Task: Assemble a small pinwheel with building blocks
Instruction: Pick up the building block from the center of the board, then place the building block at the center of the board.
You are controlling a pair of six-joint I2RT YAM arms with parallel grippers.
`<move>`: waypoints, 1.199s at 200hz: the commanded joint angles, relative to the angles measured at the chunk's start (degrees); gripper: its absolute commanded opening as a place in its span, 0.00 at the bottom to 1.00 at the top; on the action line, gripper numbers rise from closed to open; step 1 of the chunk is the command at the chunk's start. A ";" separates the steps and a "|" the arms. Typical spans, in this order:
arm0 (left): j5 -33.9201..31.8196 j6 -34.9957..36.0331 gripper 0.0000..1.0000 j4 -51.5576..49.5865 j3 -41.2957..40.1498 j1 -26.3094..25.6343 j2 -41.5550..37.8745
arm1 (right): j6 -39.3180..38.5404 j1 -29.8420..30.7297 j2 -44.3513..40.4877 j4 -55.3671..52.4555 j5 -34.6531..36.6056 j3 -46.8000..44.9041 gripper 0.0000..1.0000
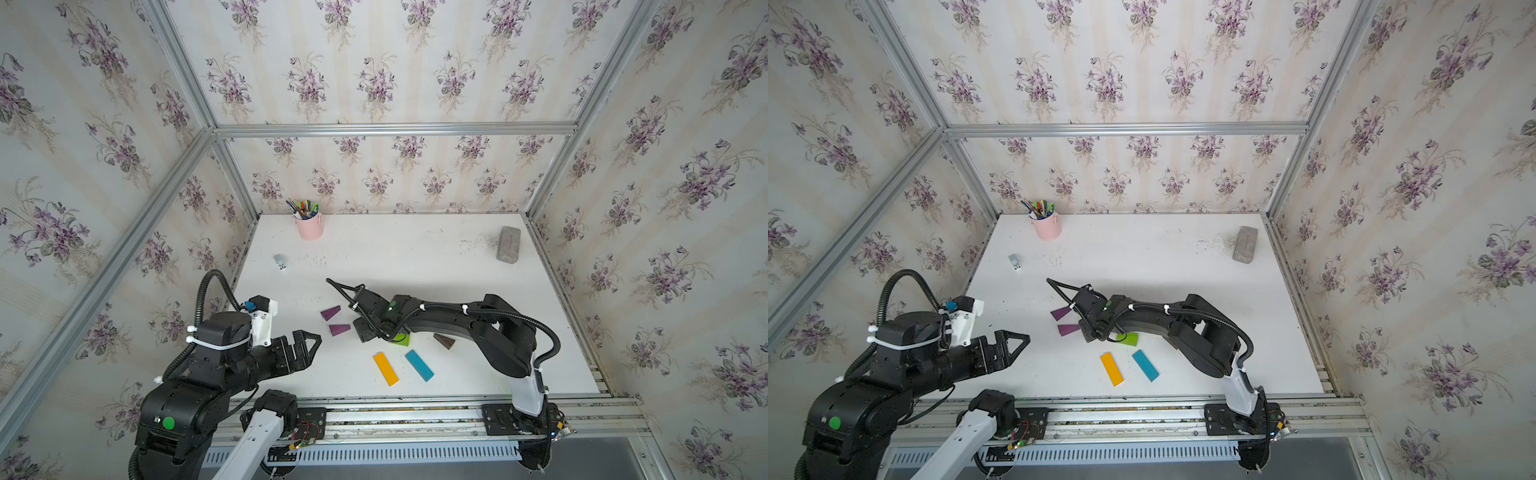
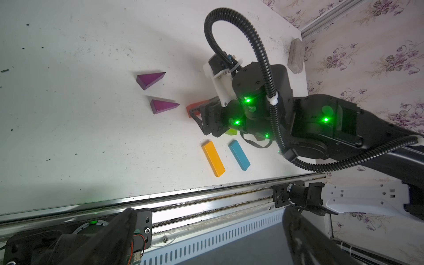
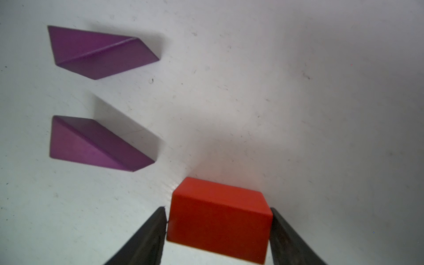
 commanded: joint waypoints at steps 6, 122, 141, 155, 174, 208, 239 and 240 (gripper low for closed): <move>-0.06 -0.54 1.00 0.32 0.09 0.05 -0.25 | -0.01 0.08 0.23 -0.98 0.96 0.42 0.68; 3.79 -0.09 1.00 14.29 -7.47 0.05 2.88 | -1.02 -11.94 1.96 -3.92 1.82 5.06 0.59; 5.01 -0.56 1.00 22.77 -10.97 0.06 4.36 | 0.09 -14.85 4.26 -6.39 1.97 8.81 0.59; 4.99 0.43 1.00 28.94 -13.53 -0.03 5.07 | 0.95 -16.89 5.92 -8.05 2.11 10.95 0.58; 5.89 3.59 1.00 35.58 -15.71 -0.12 7.51 | 1.40 -18.77 7.78 -8.90 1.73 13.42 0.58; 5.76 9.33 1.00 38.08 -15.57 -1.51 16.42 | 1.82 -19.91 11.44 -12.28 2.23 20.03 0.59; -1.56 11.61 1.00 38.69 -15.22 -5.09 22.11 | 2.54 -20.31 12.32 -12.93 2.12 21.57 0.58; -1.61 11.61 1.00 38.72 -15.21 -5.11 22.22 | 2.54 -20.31 12.34 -12.97 2.16 21.60 0.58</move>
